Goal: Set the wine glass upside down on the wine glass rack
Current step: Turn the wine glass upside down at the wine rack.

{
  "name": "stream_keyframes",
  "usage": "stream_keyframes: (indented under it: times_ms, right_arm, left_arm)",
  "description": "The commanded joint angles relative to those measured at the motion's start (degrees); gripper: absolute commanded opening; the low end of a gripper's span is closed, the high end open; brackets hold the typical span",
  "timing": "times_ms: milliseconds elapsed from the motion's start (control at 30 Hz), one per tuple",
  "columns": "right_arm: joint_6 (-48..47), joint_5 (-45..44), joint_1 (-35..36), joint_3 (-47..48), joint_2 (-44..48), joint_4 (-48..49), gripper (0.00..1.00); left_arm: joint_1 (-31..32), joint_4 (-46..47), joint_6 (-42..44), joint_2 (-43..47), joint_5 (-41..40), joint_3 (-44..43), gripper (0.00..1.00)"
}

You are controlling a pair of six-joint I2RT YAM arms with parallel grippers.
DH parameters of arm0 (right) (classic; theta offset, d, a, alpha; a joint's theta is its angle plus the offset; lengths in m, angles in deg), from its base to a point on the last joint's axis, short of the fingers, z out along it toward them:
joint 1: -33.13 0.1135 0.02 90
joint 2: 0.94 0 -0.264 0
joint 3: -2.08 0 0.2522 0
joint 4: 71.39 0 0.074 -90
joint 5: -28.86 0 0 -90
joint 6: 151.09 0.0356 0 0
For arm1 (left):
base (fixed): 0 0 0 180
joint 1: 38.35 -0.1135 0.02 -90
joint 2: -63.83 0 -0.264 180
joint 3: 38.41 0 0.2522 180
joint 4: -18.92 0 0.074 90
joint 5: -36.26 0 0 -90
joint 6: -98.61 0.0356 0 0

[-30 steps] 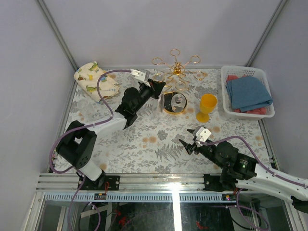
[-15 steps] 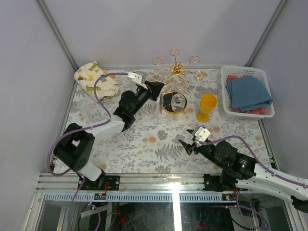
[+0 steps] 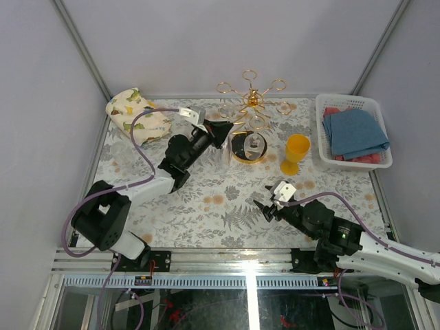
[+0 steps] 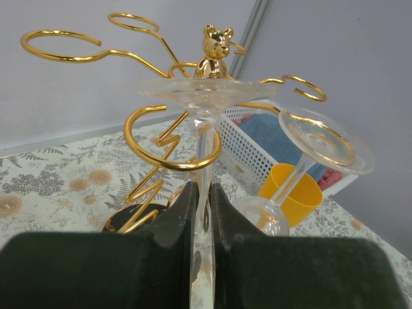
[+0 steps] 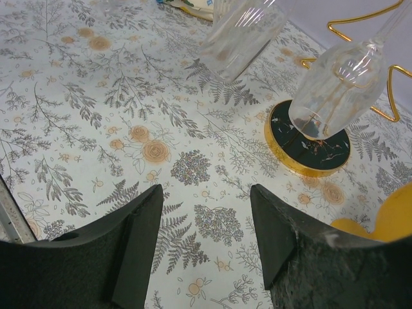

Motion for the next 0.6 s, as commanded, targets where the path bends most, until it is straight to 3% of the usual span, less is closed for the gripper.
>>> stream_keyframes:
  times_ms: [0, 300, 567]
  right_arm:
    - [0.62, 0.19, 0.35, 0.0, -0.46, 3.13, 0.64]
    - [0.63, 0.33, 0.3, -0.2, -1.14, 3.72, 0.64]
    - [1.12, 0.45, 0.34, -0.15, -1.0, 3.51, 0.64]
  left_arm:
    - [-0.34, 6.81, -0.26, 2.91, -0.32, 2.53, 0.0]
    - [-0.29, 7.83, -0.86, 4.86, -2.24, 5.9, 0.01]
    - [-0.22, 6.38, -1.24, 4.09, -2.95, 6.38, 0.15]
